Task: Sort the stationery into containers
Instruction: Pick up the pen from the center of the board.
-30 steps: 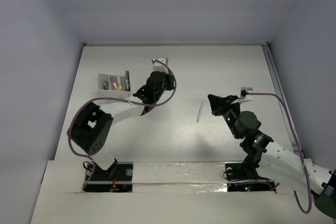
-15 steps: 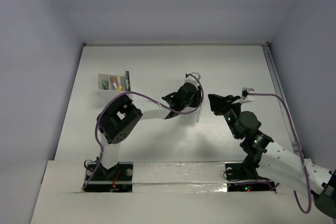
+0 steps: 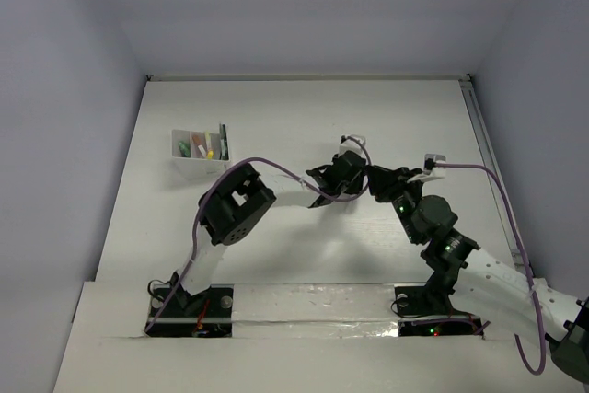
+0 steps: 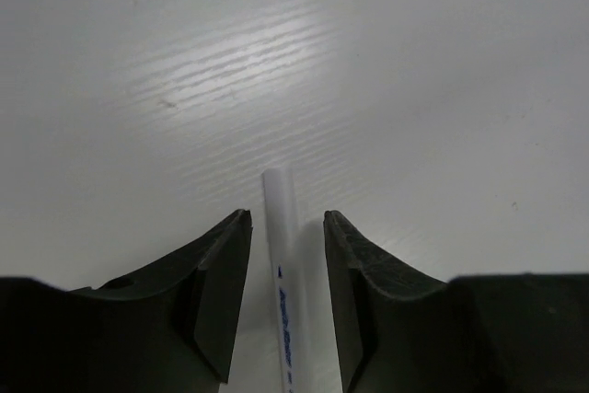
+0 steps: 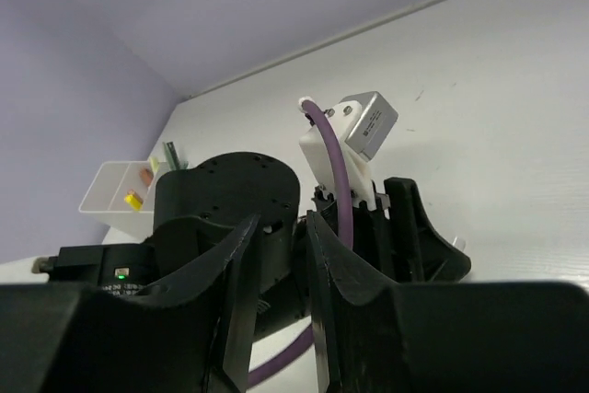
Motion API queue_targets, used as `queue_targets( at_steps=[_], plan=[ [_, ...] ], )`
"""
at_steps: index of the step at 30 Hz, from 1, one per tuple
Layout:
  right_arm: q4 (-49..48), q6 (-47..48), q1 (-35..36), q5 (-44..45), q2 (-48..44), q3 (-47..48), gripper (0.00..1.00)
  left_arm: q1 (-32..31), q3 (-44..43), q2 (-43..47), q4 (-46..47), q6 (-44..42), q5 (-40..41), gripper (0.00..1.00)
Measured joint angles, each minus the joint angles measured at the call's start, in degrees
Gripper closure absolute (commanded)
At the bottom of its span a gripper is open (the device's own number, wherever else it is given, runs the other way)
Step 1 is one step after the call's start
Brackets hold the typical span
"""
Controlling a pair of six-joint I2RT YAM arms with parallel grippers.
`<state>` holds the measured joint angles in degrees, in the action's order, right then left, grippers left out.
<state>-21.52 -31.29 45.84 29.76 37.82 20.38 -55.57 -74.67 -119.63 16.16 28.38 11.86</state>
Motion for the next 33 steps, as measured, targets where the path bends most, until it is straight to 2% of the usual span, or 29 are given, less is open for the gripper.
queue_targets(
  at_steps=[6,12,18,23,29,33],
  plan=[
    [-0.4,0.0,-0.1,1.6,0.1,0.0,0.69,-1.7,-6.2,-4.1,-4.6,-0.6,5.5,0.66],
    [-1.8,0.0,-0.1,1.2,0.1,0.0,0.71,-3.3,-7.8,-5.2,-7.1,-1.4,13.1,0.74],
    [-1.5,0.0,0.0,0.5,0.1,0.0,0.71,-3.9,-5.9,-4.9,-6.0,-1.8,18.4,0.82],
    [-1.2,0.0,0.0,0.5,-0.4,0.0,0.72,-4.1,-5.1,-4.9,-5.0,-1.9,19.7,1.00],
    [-1.2,0.0,0.0,0.5,-1.8,-0.4,0.72,-3.2,0.7,-1.5,-2.3,-1.7,20.5,1.00],
    [-1.1,0.0,0.0,0.5,-1.7,-0.5,0.73,0.5,7.5,4.0,-2.4,-1.6,18.9,1.00]
  ],
)
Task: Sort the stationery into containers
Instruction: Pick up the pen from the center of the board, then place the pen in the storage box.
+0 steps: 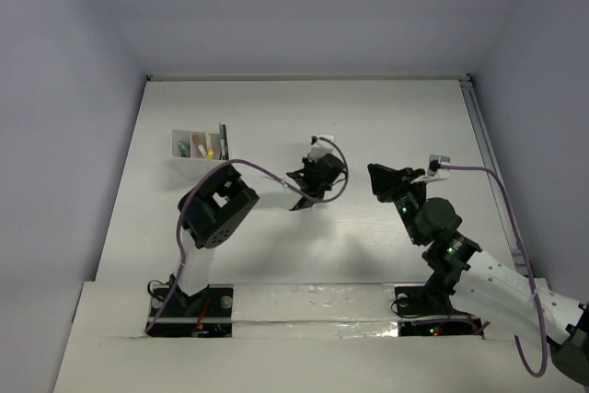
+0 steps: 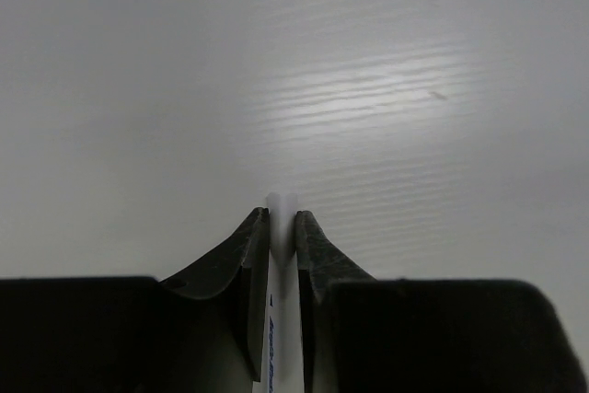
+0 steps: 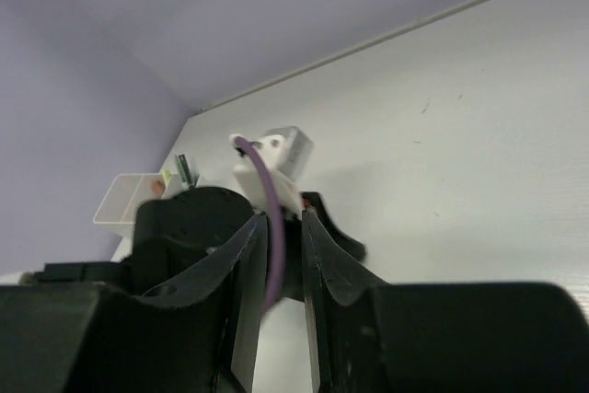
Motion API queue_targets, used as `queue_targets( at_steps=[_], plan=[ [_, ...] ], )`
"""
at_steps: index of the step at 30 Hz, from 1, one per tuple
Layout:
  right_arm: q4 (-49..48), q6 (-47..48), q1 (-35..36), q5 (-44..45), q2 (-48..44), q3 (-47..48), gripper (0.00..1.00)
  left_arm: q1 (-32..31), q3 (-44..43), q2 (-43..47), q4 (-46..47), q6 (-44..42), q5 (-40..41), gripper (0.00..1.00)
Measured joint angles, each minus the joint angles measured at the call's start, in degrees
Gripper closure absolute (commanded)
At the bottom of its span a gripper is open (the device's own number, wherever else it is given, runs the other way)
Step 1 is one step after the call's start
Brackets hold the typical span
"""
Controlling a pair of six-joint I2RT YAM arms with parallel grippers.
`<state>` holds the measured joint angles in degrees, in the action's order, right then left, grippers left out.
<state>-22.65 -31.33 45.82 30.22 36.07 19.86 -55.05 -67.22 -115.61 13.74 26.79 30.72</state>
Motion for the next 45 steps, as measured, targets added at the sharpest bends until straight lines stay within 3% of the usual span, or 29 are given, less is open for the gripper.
queue_targets(
  at_steps=[5,15,23,29,45],
  plan=[
    [0.0,0.0,0.0,0.0,0.0,-0.1,0.72,8.8,6.3,7.7,0.3,-1.6,-0.9,1.00],
    [0.1,-0.1,0.0,-0.6,2.3,-0.1,0.73,26.7,6.8,26.4,10.6,-6.7,3.7,1.00],
    [0.2,-0.3,0.0,-1.8,1.2,-0.1,0.73,38.2,8.1,28.6,12.2,-10.0,9.0,1.00],
    [0.2,-0.4,0.0,-2.4,1.1,-0.1,0.73,41.3,11.8,27.5,14.0,-16.4,13.0,1.00],
    [0.2,-0.4,0.0,-2.9,2.3,-0.1,0.73,42.0,12.4,19.9,23.1,-32.1,19.4,1.00]
  ],
)
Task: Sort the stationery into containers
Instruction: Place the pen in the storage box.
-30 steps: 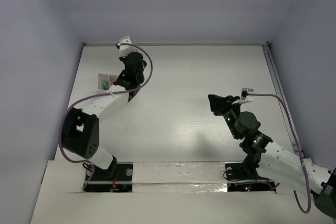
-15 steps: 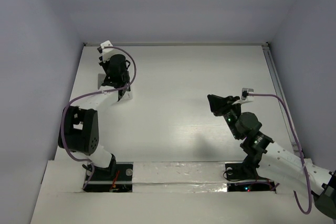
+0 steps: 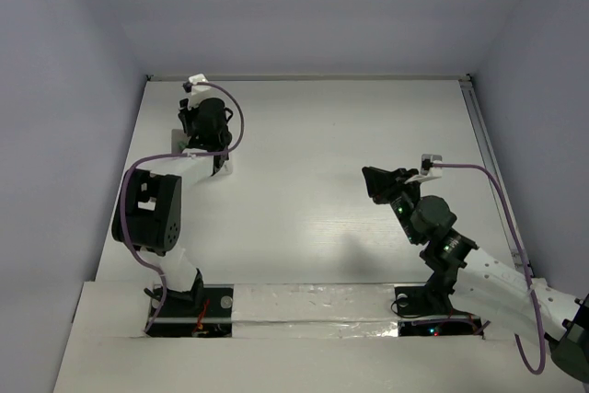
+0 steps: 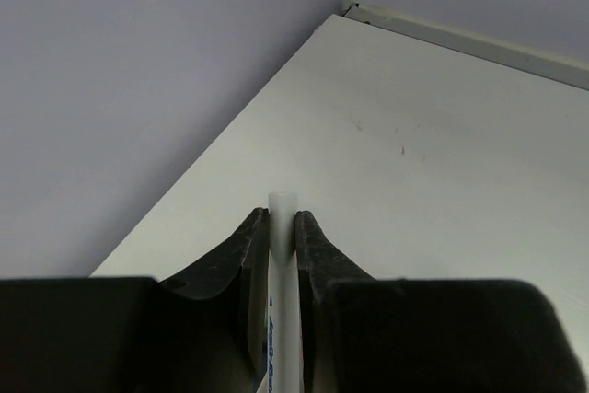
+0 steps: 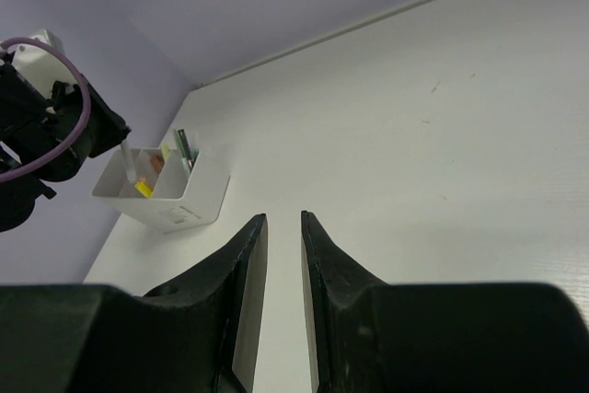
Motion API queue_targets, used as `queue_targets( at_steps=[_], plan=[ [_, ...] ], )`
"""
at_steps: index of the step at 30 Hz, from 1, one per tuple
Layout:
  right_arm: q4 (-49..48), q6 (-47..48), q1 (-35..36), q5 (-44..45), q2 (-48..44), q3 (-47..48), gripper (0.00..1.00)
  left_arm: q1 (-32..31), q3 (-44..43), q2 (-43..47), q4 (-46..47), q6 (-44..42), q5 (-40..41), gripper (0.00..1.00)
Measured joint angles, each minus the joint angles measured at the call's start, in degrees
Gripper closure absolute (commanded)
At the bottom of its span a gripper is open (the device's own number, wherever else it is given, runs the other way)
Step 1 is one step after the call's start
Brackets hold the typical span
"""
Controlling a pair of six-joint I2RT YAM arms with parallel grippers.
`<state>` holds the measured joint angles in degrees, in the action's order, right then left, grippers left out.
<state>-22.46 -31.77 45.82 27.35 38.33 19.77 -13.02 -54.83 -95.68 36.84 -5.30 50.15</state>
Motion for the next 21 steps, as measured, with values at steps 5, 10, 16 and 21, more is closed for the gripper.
queue_targets(
  at_steps=[5,10,16,21],
  plan=[
    [0.0,0.0,0.0,0.0,0.0,0.0,0.73,0.0,0.1,-1.1,2.2,-3.3,0.1,1.00],
    [0.0,0.0,0.0,0.0,-0.1,0.0,0.74,0.0,1.1,-1.3,4.8,-4.8,-0.2,1.00],
    [0.0,0.0,0.0,0.1,-0.7,0.0,0.74,0.0,2.2,-2.7,5.8,-4.9,0.1,1.00],
    [0.0,0.0,0.0,0.1,-0.8,0.0,0.74,-1.1,3.5,-3.0,6.7,-5.1,1.5,0.95]
  ],
)
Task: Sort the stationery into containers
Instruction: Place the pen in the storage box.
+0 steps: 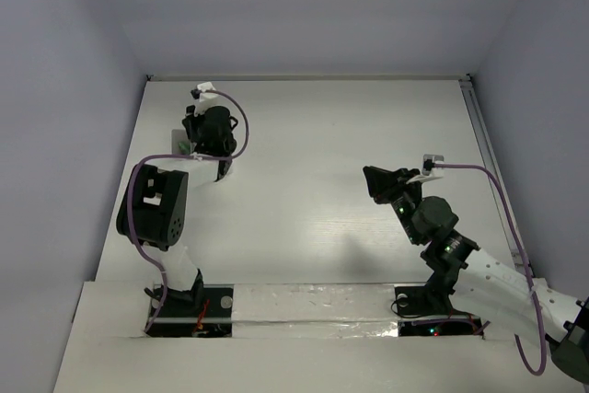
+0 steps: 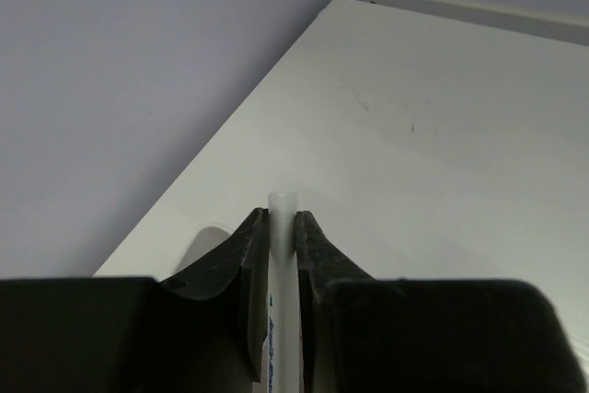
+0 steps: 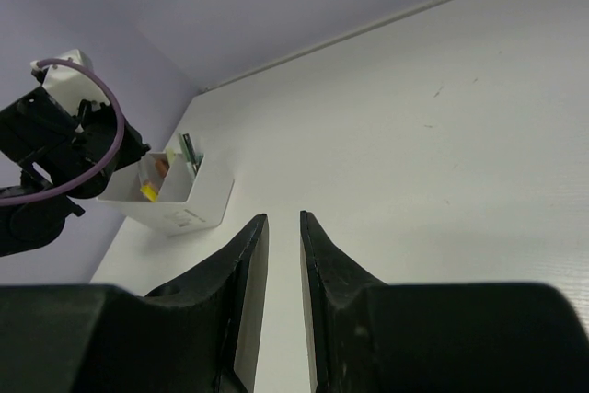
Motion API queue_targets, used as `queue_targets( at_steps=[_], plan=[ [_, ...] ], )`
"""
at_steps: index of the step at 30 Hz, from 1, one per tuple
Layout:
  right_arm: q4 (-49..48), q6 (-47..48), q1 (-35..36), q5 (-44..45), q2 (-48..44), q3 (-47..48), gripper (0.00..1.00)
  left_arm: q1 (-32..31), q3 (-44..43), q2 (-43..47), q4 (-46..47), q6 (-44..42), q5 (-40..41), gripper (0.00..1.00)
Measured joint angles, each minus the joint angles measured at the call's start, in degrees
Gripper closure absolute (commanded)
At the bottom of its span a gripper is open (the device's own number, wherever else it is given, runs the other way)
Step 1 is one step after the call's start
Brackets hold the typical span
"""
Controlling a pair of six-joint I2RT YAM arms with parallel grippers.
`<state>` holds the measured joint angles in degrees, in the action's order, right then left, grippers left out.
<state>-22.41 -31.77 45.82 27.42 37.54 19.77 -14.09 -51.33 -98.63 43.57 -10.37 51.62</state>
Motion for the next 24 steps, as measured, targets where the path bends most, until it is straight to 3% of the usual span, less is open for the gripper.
queue_targets(
  at_steps=[15,22,24],
  plan=[
    [0.0,-0.1,0.0,0.0,0.0,0.0,0.74,-2.0,0.3,0.0,1.4,-0.5,2.6,0.70],
    [0.0,-0.2,0.0,0.0,0.1,0.0,0.74,-2.5,0.3,1.5,-0.6,1.6,2.7,0.68],
    [0.0,-0.2,0.0,0.0,0.2,0.0,0.82,-3.1,0.2,3.8,-2.2,3.1,2.1,0.68]
  ],
)
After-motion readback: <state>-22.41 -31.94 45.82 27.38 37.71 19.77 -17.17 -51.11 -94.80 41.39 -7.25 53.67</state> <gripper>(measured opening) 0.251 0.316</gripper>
